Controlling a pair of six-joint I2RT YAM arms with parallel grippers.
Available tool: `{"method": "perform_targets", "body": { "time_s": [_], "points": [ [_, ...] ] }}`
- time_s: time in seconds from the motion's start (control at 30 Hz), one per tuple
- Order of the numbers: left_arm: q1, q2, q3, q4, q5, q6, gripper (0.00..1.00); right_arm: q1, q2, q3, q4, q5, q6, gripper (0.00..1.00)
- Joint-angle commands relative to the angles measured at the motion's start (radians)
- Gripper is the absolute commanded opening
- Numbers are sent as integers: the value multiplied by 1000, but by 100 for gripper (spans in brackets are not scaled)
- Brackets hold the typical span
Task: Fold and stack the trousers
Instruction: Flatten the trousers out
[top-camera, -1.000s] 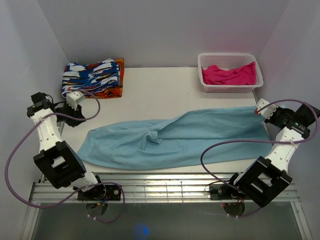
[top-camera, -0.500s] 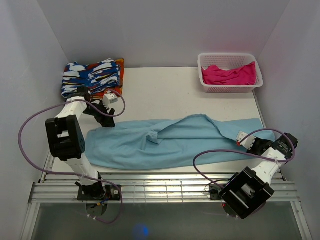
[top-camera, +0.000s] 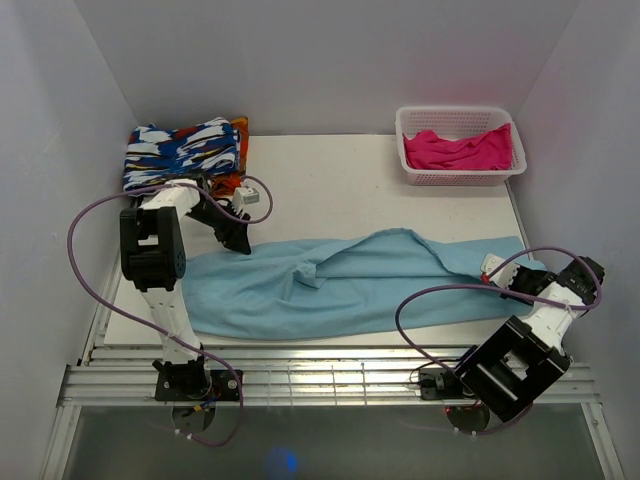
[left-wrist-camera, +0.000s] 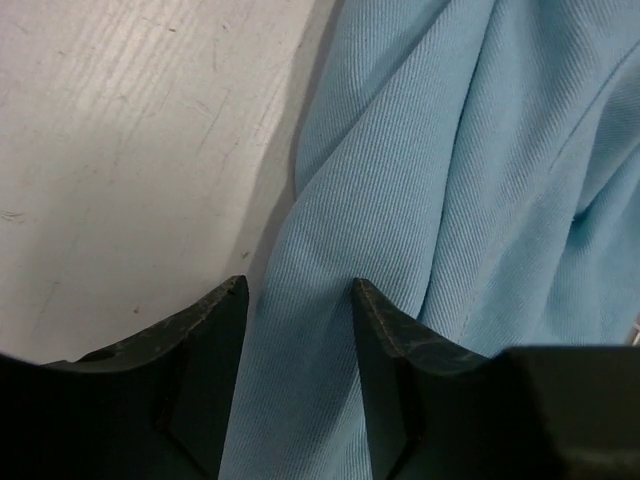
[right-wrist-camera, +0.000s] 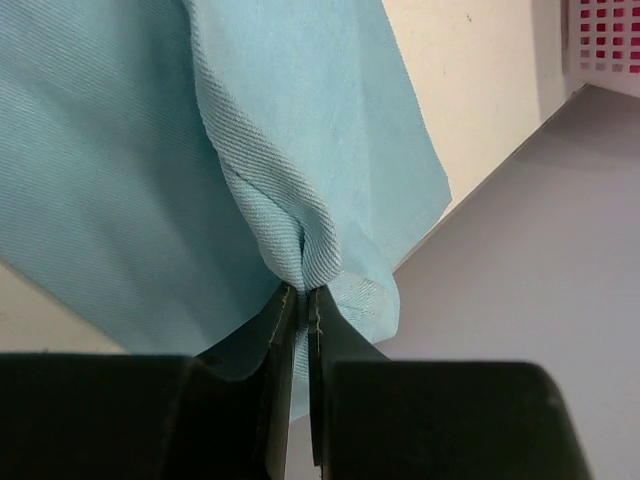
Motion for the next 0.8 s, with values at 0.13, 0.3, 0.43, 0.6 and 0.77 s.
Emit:
{"method": "perform_targets", "body": {
  "time_s": [0.13, 0.3, 0.43, 0.6, 0.77],
  "points": [
    [0, -10, 34, -132, 155, -6, 66, 70, 133, 167, 37, -4, -86, 8],
    [-7, -1, 15, -144, 195, -19, 63, 125, 162, 198, 19, 28, -21, 8],
    [-43, 28, 16, -59, 155, -103, 18, 162, 163, 202, 43, 34, 19, 8],
    [20, -113, 15, 230, 54, -270, 0, 190, 200, 274, 14, 72, 76, 8],
    [17, -533, -178, 396, -12, -211, 0, 159, 202, 297, 4, 168, 81, 8]
  ]
}}
